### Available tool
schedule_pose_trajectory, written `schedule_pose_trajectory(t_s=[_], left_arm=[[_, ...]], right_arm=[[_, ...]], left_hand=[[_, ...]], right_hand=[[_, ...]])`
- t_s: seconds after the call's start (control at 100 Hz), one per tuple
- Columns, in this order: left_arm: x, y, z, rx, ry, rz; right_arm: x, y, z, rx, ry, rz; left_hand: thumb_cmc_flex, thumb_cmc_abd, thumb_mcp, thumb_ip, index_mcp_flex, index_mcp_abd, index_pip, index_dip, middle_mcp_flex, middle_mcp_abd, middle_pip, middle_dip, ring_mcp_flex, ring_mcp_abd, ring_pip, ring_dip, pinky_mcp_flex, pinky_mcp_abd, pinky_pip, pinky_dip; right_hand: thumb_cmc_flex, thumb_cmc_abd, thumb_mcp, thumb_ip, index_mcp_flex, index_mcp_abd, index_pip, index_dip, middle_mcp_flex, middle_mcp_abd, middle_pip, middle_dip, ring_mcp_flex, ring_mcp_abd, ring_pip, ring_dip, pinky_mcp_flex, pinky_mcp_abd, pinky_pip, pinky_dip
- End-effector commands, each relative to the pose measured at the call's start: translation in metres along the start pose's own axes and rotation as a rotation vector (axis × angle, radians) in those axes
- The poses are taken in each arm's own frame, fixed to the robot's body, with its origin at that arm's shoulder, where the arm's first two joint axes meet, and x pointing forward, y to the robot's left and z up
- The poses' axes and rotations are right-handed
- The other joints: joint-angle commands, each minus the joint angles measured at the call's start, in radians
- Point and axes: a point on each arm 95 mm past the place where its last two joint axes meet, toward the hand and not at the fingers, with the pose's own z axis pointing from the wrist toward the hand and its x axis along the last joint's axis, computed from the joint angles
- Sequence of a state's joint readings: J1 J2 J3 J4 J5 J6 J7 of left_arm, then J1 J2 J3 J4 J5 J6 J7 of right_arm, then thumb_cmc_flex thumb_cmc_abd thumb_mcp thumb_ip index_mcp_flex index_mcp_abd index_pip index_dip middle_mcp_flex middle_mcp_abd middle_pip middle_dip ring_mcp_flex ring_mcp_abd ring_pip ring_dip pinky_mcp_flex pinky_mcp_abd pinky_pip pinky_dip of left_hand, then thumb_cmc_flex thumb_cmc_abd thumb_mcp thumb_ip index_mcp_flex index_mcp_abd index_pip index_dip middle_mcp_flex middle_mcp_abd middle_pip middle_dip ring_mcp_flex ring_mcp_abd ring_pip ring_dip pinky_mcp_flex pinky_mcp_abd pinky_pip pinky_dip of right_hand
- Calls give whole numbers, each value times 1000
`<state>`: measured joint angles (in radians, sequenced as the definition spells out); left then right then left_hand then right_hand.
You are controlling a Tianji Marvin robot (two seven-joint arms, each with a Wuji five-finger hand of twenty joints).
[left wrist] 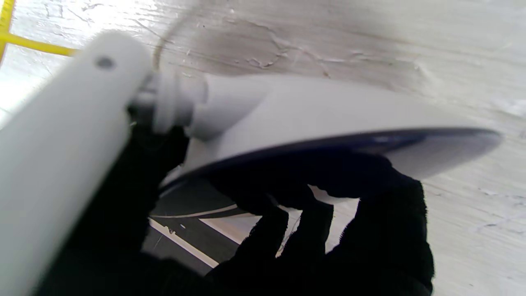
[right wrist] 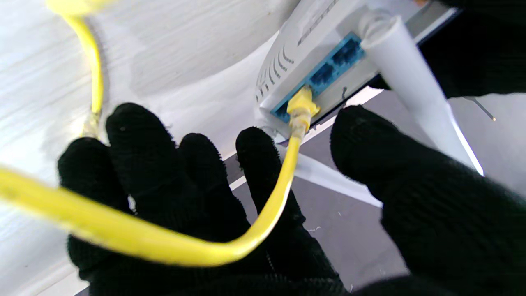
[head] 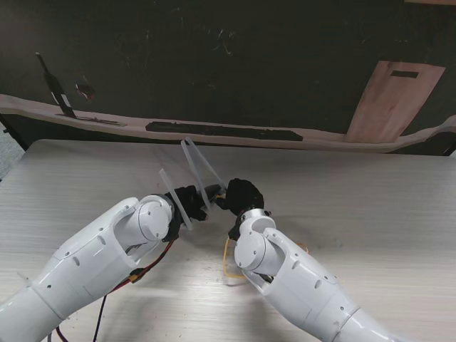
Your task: Untangle the Ethernet cable and plug it into the router
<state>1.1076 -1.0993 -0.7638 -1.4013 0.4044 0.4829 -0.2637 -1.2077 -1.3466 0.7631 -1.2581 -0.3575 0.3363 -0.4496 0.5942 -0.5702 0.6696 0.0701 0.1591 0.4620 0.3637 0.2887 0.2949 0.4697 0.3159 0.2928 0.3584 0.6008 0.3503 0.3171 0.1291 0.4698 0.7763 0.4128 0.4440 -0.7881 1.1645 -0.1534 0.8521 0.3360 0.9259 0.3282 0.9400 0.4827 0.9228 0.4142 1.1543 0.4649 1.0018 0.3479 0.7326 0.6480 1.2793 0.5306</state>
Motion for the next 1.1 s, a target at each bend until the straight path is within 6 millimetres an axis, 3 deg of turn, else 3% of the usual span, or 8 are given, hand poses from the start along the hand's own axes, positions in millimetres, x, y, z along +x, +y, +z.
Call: schedule_pose_trajectory(t_s=[0.0, 0.25, 0.29, 0.35, 0.47, 0.66, 0.92, 1.09], left_arm=[[-19, 49, 2, -157, -53, -22], [-18, 44, 0, -162, -53, -42], [-18, 43, 0, -161, -55, -41], [-18, 42, 0, -160, -58, -43], [-18, 41, 0, -156, -64, -45], [-17, 44, 1, -166, -72, -47], [-15, 46, 2, -170, -89, -55], [-15, 45, 3, -172, -93, -57]], right_arm=[[-1, 6, 1, -7, 16, 3], [1, 16, 5, -40, 103, -31], [1, 16, 6, -43, 130, -30], [2, 17, 8, -50, 175, -24], [3, 19, 7, -54, 211, -36], [0, 19, 6, -41, 216, -98], [-1, 21, -3, -46, 253, -157], [-1, 20, -6, -38, 256, -163]], left_hand=[[337, 193, 160, 47, 217, -130, 213, 73, 255, -129, 232, 106, 195, -231, 275, 97, 108, -210, 289, 123], [335, 194, 157, 50, 228, -127, 209, 72, 265, -127, 234, 108, 202, -225, 279, 98, 113, -205, 297, 127], [338, 194, 157, 51, 228, -130, 209, 72, 266, -128, 234, 108, 203, -223, 279, 98, 113, -205, 297, 127], [341, 196, 154, 50, 227, -126, 208, 72, 265, -128, 234, 108, 202, -222, 279, 98, 112, -200, 297, 128], [342, 197, 150, 51, 229, -126, 209, 73, 268, -126, 233, 108, 203, -220, 279, 98, 112, -198, 298, 129], [339, 203, 143, 51, 231, -125, 209, 74, 267, -124, 233, 108, 202, -217, 281, 99, 111, -196, 301, 131], [338, 208, 137, 53, 240, -122, 210, 75, 276, -120, 236, 109, 209, -213, 285, 101, 114, -191, 305, 133], [338, 210, 134, 54, 240, -122, 209, 74, 276, -120, 235, 109, 206, -211, 283, 100, 113, -190, 305, 134]], right_hand=[[7, 7, 9, 19, -87, 41, -115, -47, -22, 46, -13, -4, -21, 40, -8, 8, -37, 50, -17, 24], [120, -79, 89, 22, -93, -86, -33, -10, -202, -38, 53, 39, -264, -60, 39, 138, -239, 33, 8, 21], [174, -126, 105, -71, -86, -155, 39, -137, -262, -73, 93, 54, -357, -106, 51, 184, -315, -46, 25, -14], [202, -160, 125, -100, -95, -206, 80, -159, -296, -102, 129, 69, -416, -143, 81, 213, -375, -101, 41, -15], [183, -158, 132, -97, -91, -168, 85, -164, -259, -109, 142, 71, -405, -141, 90, 220, -367, -98, 52, -12], [141, -177, 117, -102, 0, -77, 99, -175, -166, -59, 146, 67, -348, -81, 124, 230, -331, -40, 70, -1], [122, -180, 107, -96, 25, -67, 99, -159, -142, -44, 155, 69, -334, -67, 153, 239, -315, -28, 91, 14], [176, -208, 117, -129, 31, -73, 112, -161, -126, -44, 156, 68, -320, -63, 160, 237, -303, -22, 96, 23]])
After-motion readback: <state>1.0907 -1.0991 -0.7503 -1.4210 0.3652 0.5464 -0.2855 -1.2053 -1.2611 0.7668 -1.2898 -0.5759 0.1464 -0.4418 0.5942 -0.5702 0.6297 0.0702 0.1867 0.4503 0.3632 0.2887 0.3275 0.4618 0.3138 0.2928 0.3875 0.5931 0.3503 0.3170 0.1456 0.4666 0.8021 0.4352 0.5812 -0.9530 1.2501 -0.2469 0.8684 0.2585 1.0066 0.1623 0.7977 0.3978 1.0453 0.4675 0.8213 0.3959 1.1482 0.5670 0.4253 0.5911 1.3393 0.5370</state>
